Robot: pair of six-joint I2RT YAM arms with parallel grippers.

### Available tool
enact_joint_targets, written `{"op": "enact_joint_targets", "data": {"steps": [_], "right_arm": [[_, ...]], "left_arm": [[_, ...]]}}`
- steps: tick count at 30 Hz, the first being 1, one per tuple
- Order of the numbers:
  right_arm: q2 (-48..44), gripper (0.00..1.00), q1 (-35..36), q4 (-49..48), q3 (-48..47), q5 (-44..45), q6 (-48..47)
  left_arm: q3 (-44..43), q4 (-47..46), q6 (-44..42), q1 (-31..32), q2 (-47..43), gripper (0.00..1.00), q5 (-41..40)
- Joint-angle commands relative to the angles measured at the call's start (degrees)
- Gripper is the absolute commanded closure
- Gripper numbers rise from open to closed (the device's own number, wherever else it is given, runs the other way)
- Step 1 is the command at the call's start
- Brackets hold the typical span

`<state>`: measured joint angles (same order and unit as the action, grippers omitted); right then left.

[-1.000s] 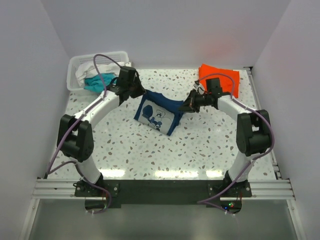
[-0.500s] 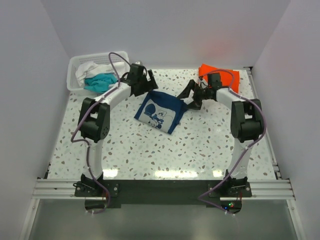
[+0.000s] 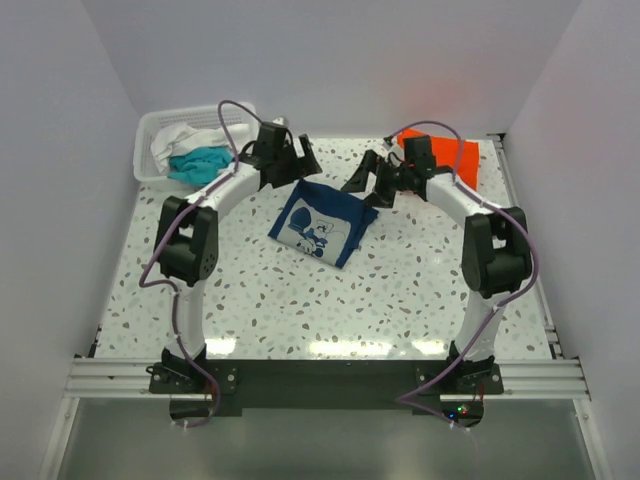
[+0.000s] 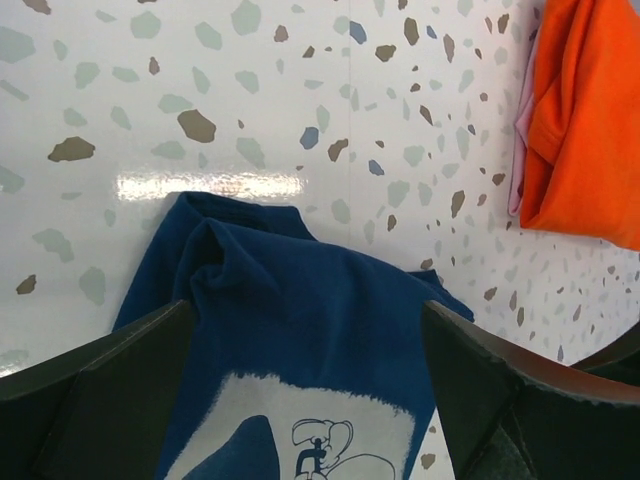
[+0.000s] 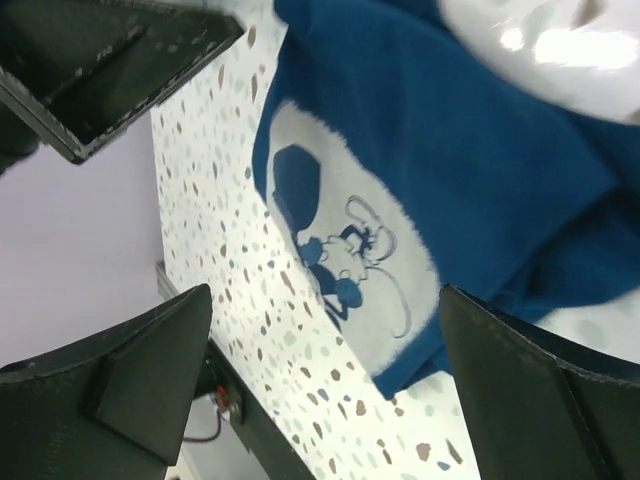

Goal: Fold and stack the t-shirts
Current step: Fold the tshirt

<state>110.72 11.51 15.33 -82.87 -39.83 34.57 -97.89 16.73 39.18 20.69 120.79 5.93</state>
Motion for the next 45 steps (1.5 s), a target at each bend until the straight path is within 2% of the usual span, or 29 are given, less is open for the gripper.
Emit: {"op": "enact_joint_targets", "data": {"steps": [1, 5, 9, 12, 15, 16, 18, 22, 23, 24, 25, 27, 31, 37, 41, 45], "right_arm": [[-0.5, 0.01, 4.6, -2.2, -1.3, 1.9, -1.4], [2.9, 0.01, 7.9, -4.0, -1.5, 7.6, 1.3], [6.3, 0.01, 8.4, -4.9, 0.3, 10.5, 2.3], [8.1, 0.01, 8.3, -1.1, 0.3, 13.7, -1.0], [9.1, 0.01, 8.2, 1.8, 1.3, 16.2, -2.7], [9.3, 0.01, 8.3, 2.2, 1.7, 17.0, -3.2], [9.0, 0.01, 8.2, 3.1, 2.9, 18.2, -4.3], [6.7, 0.01, 8.2, 3.7, 7.4, 20.0, -6.3], [5.1, 0.01, 8.3, 3.5, 10.0, 20.1, -7.0], [4.3, 0.01, 8.3, 3.5, 11.1, 19.7, -7.3], [3.5, 0.01, 8.3, 3.4, 12.5, 20.1, -7.8], [0.1, 0.01, 8.7, 3.3, 16.5, 20.8, -9.2], [-6.9, 0.01, 10.3, 3.6, 21.3, 20.9, -11.5], [-18.6, 0.01, 10.6, 6.8, 20.5, 21.0, -14.2], [-23.4, 0.01, 10.6, 11.9, 19.8, 32.6, -12.8], [-24.8, 0.01, 10.3, 13.2, 20.6, 38.5, -10.9]], "left_arm": [[-0.7, -4.1, -1.7, 0.4, -0.1, 0.00, 5.4], [-3.1, -4.0, -0.8, 0.8, 5.3, 0.00, 7.5], [-4.9, -2.8, 0.4, 0.8, 9.8, 0.00, 2.6], [-7.1, 0.8, 0.4, 0.8, 13.4, 0.00, 1.5], [-4.1, 1.2, 1.0, 0.8, 13.1, 0.00, 2.3], [-0.2, 0.1, 1.2, 0.9, 12.0, 0.00, 2.2], [4.3, -0.8, 1.7, 0.9, 8.0, 0.00, 1.9], [21.6, -4.5, 3.4, 1.5, -1.9, 0.00, 0.6], [25.3, -5.6, 4.8, 1.9, -6.6, 0.00, 0.7], [32.5, -7.0, 5.3, 2.2, -9.1, 0.00, 1.4], [36.0, -10.2, 5.7, 2.3, -14.2, 0.00, 1.5], [42.4, -10.7, 7.0, 2.8, -18.7, 0.00, -0.2], [45.8, -8.2, 6.7, 3.0, -29.1, 0.00, -3.5], [46.2, -4.2, 6.0, 3.1, -38.0, 0.00, -7.6], [46.9, -0.8, 6.3, 3.1, -42.0, 0.00, -10.8], [47.6, 2.9, 6.1, 3.1, -46.6, 0.00, -13.5]]}}
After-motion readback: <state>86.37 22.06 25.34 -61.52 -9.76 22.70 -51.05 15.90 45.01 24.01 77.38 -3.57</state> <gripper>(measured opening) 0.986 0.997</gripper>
